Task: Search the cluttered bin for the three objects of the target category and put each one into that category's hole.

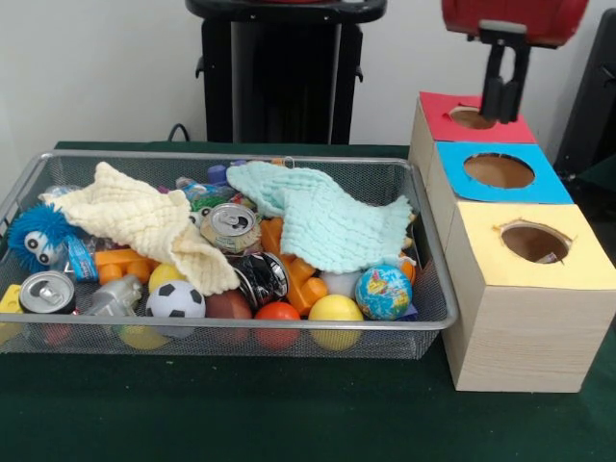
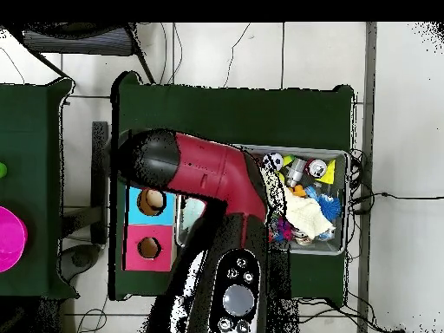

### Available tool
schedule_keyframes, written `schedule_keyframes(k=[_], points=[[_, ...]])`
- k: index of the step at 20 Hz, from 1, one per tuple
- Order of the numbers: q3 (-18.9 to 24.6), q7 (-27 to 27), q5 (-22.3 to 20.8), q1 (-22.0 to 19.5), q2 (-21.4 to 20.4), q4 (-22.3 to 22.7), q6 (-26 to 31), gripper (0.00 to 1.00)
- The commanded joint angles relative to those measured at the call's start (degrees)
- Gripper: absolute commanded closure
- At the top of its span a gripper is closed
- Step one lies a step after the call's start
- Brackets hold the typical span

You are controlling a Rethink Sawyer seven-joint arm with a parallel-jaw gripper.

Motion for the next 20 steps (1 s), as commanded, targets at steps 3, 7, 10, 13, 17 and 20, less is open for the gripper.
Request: schedule_keyframes(k=[3,7,10,13,17,20], points=[[2.63,-3.13,-6.39,-6.92,0.07,4.05,0.01,1.0],[4.54,-6.03,-8.15,-10.73,0.57,2.79,0.77,1.0],[5.66,-8.84,-10.01,-13.01,0.41,1.95,1.66,1.0],[7.3,-10.01,-12.74,-16.27,-1.0,2.96,-0.45,0.0],[6.97,-9.97,-14.2,-17.47,-1.3,3.34,-0.01,0.0],[8.99,-10.49,-14.69,-19.72,-1.57,5.12,-1.88,0.0]])
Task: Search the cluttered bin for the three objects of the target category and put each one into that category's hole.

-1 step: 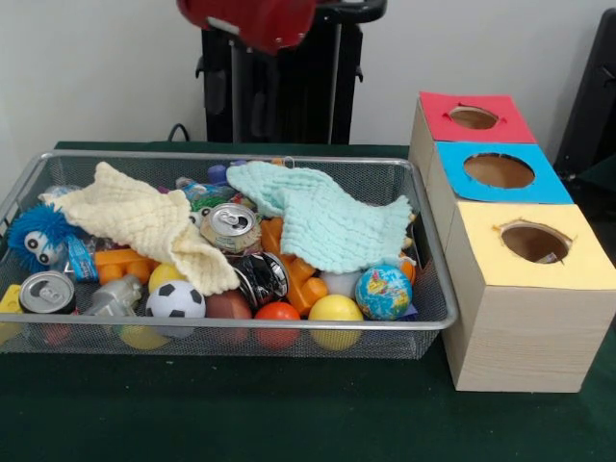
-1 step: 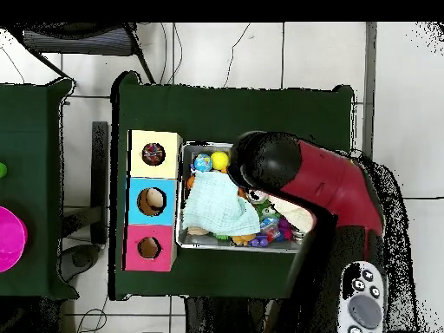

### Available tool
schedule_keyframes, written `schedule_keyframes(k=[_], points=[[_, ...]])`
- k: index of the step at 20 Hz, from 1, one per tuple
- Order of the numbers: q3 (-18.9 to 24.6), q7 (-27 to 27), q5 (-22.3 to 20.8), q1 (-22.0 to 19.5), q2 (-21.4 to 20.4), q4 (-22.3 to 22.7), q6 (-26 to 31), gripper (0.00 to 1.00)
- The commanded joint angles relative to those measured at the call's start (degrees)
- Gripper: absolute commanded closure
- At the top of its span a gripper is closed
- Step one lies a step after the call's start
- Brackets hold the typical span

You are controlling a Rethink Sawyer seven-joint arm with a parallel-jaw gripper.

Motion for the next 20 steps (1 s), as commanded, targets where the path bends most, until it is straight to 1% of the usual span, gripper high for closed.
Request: schedule_keyframes(k=[1,2,3,6,10,13,14,17,20], points=[[8.15,-10.56,-4.53,-4.17,-0.62,5.55,-2.26,0.0],[8.21,-10.01,-5.09,-4.79,0.04,6.09,-2.85,0.0],[8.83,-8.82,-4.36,-5.47,0.67,6.92,-2.28,0.0],[10.84,-8.14,-4.51,-7.47,1.63,8.28,-4.96,0.0],[12.65,-7.28,-5.12,-9.46,2.16,10.06,-8.12,0.0],[14.47,-5.6,-4.34,-10.71,2.31,12.43,-10.8,0.0],[14.87,-4.92,-4.19,-10.91,2.24,13.21,-11.83,0.0],[15.85,-3.09,-3.47,-11.12,1.97,14.43,-12.22,0.0],[15.73,-1.07,-3.18,-10.6,1.27,15.46,-12.06,0.0]])
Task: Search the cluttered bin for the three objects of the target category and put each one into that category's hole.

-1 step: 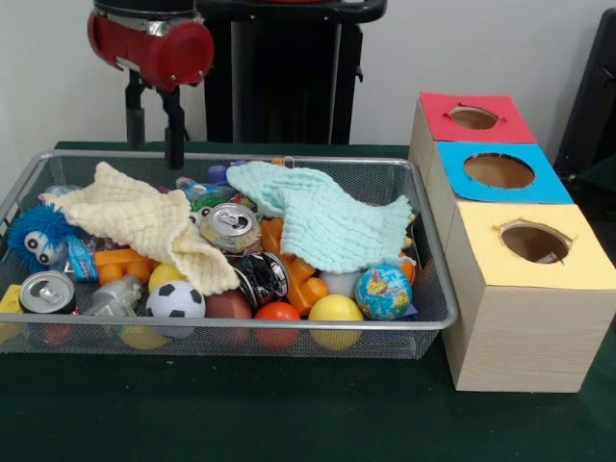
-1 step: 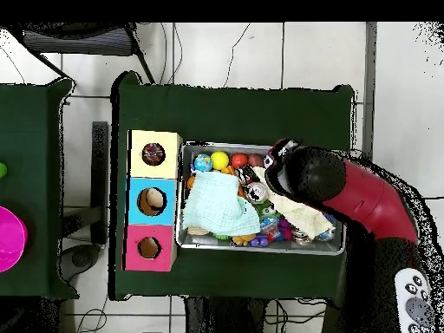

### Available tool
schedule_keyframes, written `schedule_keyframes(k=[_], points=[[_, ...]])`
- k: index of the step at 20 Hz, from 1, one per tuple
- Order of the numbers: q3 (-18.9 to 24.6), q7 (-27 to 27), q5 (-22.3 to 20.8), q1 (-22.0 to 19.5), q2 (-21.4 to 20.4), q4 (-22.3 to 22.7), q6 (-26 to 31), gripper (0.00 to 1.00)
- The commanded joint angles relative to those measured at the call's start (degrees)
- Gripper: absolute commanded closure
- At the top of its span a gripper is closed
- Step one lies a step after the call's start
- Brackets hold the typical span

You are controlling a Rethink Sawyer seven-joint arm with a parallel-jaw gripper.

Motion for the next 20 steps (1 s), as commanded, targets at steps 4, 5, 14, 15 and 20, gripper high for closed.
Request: schedule_keyframes(k=[4,5,14,15,20], points=[[7.03,1.12,-0.71,0.34,1.38,9.56,-1.9,0.0],[7.11,1.34,-0.62,0.28,1.39,9.76,-1.9,0.0],[7.02,3.27,-1.11,1.11,2.41,11.24,-4.89,0.0],[7.32,2.82,-1.21,0.73,3.11,10.99,-4.71,0.0],[7.58,3.39,-1.78,0.45,5.09,11.51,-7.13,0.0]])
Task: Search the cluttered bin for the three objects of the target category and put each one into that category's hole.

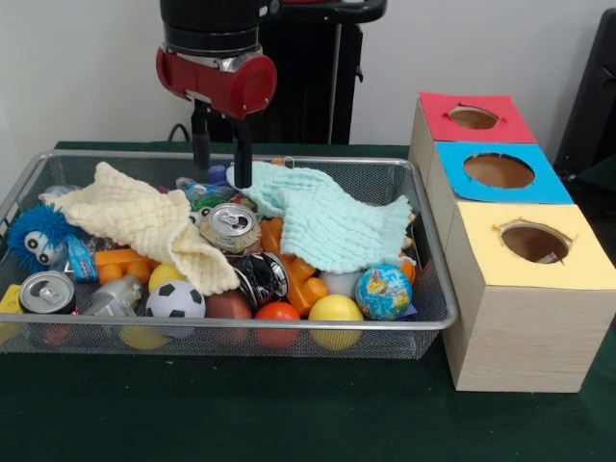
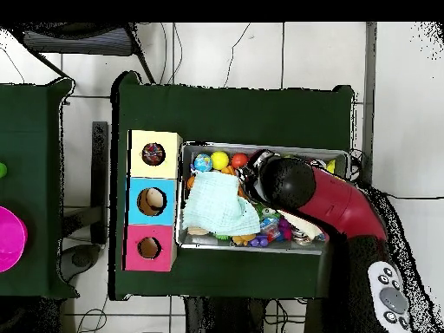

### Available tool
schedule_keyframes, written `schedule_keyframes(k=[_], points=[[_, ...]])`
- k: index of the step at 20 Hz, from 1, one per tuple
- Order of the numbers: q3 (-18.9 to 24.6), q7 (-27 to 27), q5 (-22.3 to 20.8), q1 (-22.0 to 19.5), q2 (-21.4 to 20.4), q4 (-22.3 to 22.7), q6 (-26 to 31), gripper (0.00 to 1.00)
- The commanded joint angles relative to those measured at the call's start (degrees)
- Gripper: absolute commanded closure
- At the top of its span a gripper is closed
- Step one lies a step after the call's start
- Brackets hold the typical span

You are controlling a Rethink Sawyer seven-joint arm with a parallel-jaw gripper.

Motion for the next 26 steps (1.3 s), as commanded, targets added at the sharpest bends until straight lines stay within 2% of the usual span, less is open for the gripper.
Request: schedule_keyframes(k=[1,6,11,16,21,26], points=[[4.4,3.46,-1.74,-0.05,4.9,6.91,-5.01,0.0],[4.01,4.03,-1.39,0.48,6.27,7.68,-4.14,0.0],[2.68,4.76,-1.55,1.78,5.65,7.71,-3.26,0.0],[-0.49,4.77,-1.99,4.13,2.55,4.98,3.58,0.0],[-0.55,4.32,-1.78,4.59,3.21,3.98,4.02,0.0],[-2.44,3.58,-2.38,5.48,-0.4,-0.47,8.18,0.0]])
